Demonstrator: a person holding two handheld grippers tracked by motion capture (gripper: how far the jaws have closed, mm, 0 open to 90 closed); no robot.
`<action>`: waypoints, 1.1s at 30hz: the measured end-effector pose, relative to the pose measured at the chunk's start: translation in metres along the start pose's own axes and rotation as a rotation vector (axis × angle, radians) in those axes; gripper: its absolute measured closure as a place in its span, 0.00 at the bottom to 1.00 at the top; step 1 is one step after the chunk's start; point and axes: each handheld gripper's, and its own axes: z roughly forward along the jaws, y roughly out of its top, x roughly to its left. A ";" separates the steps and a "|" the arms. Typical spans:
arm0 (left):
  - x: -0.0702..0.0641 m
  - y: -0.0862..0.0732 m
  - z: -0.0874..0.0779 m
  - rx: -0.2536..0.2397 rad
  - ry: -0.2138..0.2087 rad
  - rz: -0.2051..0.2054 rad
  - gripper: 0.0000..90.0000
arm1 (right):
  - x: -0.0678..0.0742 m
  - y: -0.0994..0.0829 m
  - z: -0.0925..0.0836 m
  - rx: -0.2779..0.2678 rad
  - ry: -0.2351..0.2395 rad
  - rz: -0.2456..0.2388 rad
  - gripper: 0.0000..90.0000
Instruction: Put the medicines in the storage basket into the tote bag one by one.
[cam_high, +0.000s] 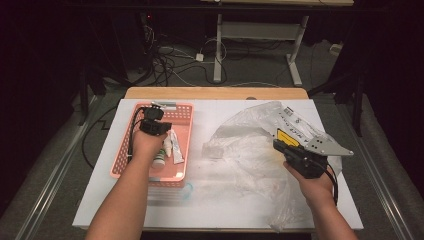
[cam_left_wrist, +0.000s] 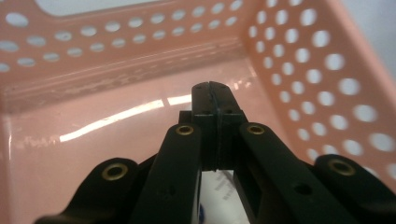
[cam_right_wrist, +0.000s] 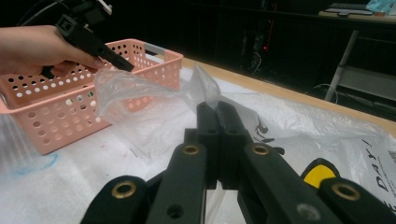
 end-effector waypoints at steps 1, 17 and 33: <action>0.002 0.000 0.002 -0.002 0.017 0.004 0.98 | 0.000 0.000 0.000 0.002 0.001 -0.004 1.00; 0.004 0.013 0.030 0.135 0.055 0.020 0.98 | 0.000 -0.001 -0.001 0.004 -0.007 -0.004 1.00; -0.017 0.019 0.033 0.113 0.003 0.083 0.98 | 0.000 -0.001 0.000 0.007 0.000 -0.007 1.00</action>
